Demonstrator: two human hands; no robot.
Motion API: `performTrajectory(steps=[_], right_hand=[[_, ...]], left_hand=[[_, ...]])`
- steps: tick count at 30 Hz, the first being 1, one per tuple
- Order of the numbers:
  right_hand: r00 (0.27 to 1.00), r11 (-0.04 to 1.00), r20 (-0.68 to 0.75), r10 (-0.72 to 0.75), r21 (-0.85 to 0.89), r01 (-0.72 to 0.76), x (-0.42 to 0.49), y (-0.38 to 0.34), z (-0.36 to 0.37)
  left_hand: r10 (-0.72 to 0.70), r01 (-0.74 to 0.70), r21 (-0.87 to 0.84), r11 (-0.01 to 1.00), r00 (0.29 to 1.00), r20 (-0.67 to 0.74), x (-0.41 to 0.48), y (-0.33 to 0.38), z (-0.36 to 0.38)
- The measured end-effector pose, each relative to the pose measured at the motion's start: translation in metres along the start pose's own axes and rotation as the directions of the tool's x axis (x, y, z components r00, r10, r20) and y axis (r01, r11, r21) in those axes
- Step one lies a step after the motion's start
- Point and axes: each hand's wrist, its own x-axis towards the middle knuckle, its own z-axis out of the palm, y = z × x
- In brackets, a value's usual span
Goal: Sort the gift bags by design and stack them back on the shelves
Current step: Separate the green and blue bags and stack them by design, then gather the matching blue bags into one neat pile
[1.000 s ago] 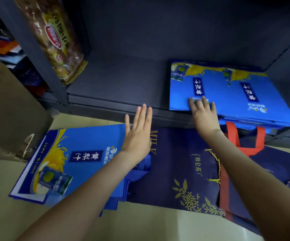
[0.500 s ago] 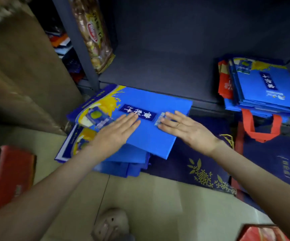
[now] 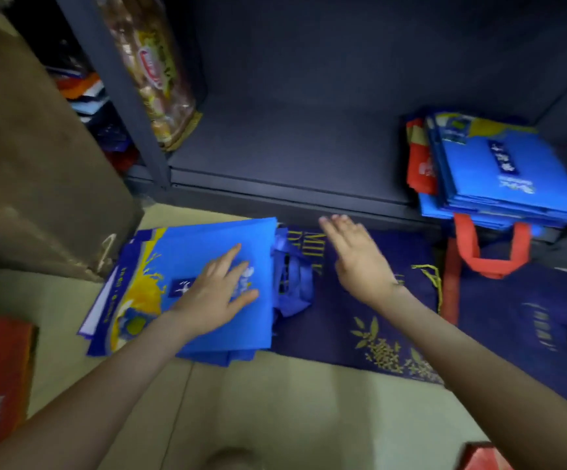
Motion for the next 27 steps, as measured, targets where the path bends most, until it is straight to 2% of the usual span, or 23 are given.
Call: performTrajectory(steps=[2, 5, 7, 9, 11, 15, 21, 24, 27], right_hand=[[0.966, 0.972, -0.118, 0.232, 0.003, -0.233, 0.001, 0.039, -0.021], [0.828, 0.85, -0.238, 0.509, -0.013, -0.526, 0.004, 0.1, -0.043], [0.756, 0.767, -0.209, 0.62, -0.039, -0.64, 0.005, 0.134, -0.049], [0.716, 0.712, -0.117, 0.688, -0.08, -0.698, 0.007, 0.162, -0.05], [0.712, 0.697, -0.033, 0.701, -0.179, -0.694, 0.008, 0.182, -0.049], [0.755, 0.712, 0.009, 0.656, -0.34, -0.615, 0.013, 0.201, -0.051], [0.844, 0.806, 0.088, 0.53, -0.364, -0.468, 0.006, 0.217, -0.071], [0.885, 0.82, 0.035, 0.465, -0.393, -0.416, -0.002, 0.218, -0.081], [0.929, 0.842, -0.166, 0.331, -0.393, -0.37, -0.017, 0.21, -0.09]], left_hand=[[0.063, -0.075, -0.069, 0.995, 0.984, -0.164, 0.033, 0.034, -0.009], [0.213, -0.23, -0.001, 0.973, 0.904, -0.372, 0.076, 0.085, -0.009], [0.287, -0.292, 0.063, 0.954, 0.841, -0.458, 0.098, 0.111, -0.004], [0.329, -0.319, 0.104, 0.942, 0.821, -0.466, 0.116, 0.129, 0.003], [0.352, -0.331, 0.128, 0.935, 0.821, -0.449, 0.133, 0.141, 0.011], [0.364, -0.339, 0.135, 0.931, 0.835, -0.413, 0.151, 0.157, 0.023], [0.423, -0.361, 0.224, 0.905, 0.815, -0.396, 0.161, 0.173, 0.036], [0.474, -0.381, 0.29, 0.878, 0.78, -0.408, 0.159, 0.183, 0.033], [0.491, -0.378, 0.325, 0.867, 0.764, -0.419, 0.155, 0.19, 0.03]])
